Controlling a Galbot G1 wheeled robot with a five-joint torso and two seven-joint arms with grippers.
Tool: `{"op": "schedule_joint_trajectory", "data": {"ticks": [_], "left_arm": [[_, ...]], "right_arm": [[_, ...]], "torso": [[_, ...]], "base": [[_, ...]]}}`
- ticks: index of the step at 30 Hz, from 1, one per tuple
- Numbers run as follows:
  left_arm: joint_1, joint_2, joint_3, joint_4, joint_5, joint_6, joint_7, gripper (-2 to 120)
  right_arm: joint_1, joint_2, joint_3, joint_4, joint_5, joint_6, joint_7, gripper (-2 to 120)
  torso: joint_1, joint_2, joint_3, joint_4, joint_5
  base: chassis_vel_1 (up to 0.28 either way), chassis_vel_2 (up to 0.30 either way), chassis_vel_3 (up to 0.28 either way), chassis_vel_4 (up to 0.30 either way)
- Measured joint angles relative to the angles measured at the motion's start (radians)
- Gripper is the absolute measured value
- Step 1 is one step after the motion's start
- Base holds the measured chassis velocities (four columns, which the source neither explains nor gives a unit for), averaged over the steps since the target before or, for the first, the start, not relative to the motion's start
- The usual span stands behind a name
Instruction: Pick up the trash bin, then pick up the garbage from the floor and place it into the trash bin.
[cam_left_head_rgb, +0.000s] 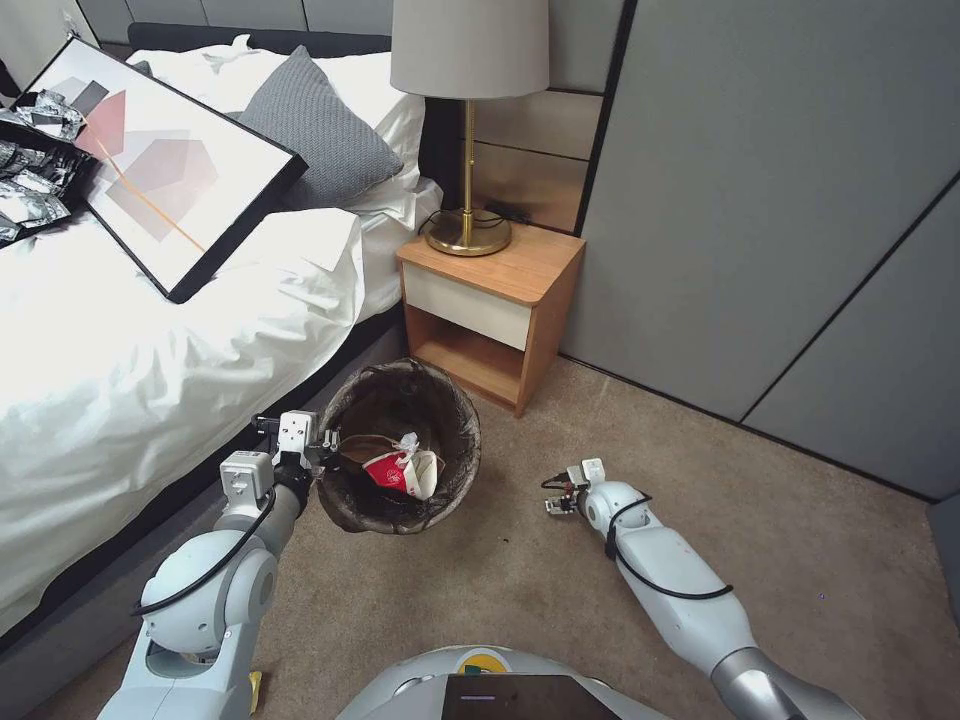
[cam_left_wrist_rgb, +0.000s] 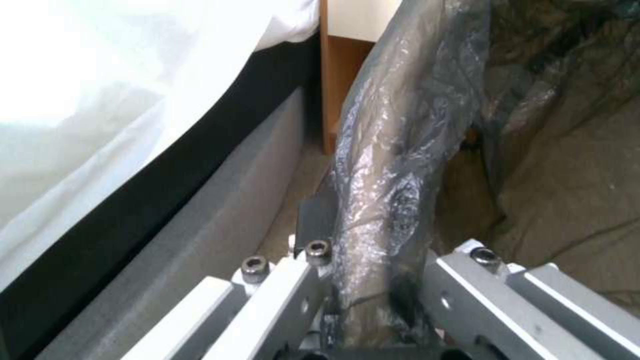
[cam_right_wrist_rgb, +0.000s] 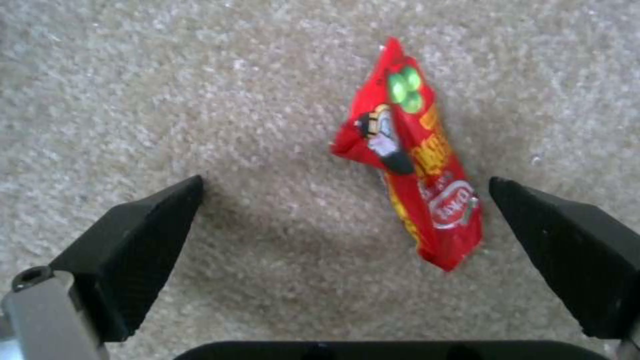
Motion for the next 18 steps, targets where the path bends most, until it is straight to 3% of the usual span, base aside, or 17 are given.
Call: {"op": "schedule_joint_trajectory", "data": {"ticks": [18], "left_arm": [[-0.005,-0.001,-0.004,0.007,0.003,-0.004,0.008,0]], "right_arm": [[0.04,0.018,-0.003,-0.08,-0.011,0.034,0.015,100]], "torso": [[0.0,0.0,0.0,-0.0011,-0.0014]], "base": [[0.0,0.0,0.0,0.0]]}}
